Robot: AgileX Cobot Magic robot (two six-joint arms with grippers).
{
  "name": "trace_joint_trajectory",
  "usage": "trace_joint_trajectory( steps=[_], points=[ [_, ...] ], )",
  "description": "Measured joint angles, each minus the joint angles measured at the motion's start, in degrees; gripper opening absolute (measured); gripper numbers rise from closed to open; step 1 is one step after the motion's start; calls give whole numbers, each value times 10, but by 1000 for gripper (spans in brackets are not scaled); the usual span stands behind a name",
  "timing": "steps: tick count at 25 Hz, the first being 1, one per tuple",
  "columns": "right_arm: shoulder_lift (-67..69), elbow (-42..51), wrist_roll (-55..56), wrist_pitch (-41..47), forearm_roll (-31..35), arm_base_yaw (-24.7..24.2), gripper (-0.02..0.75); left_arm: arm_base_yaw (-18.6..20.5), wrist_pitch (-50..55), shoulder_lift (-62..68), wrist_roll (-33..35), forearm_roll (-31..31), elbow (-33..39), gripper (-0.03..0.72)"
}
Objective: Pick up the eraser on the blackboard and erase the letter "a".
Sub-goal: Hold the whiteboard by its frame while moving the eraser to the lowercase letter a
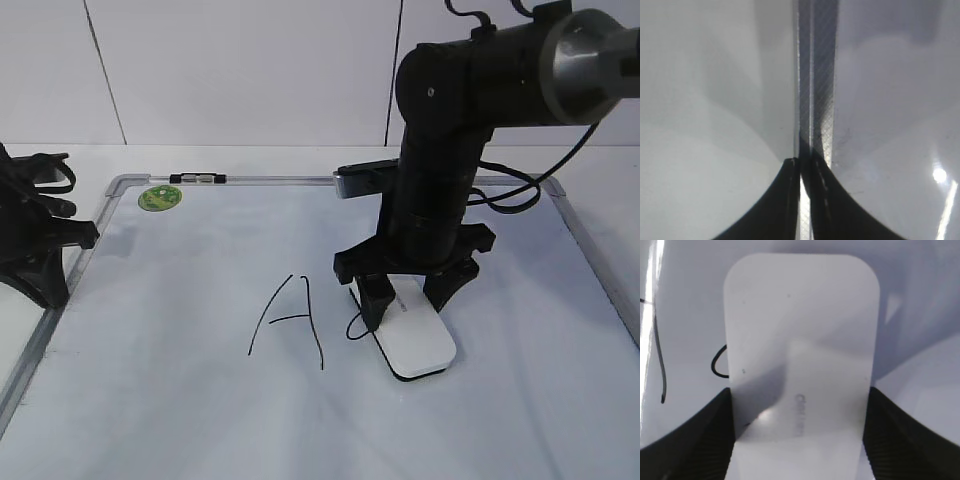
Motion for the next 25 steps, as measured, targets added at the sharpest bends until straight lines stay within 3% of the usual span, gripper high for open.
trace_joint_trajectory(
  steps=[25],
  points=[
    [11, -8, 6, -7, 0, 38, 549, 0, 0, 0, 0, 0, 0, 31]
  ],
)
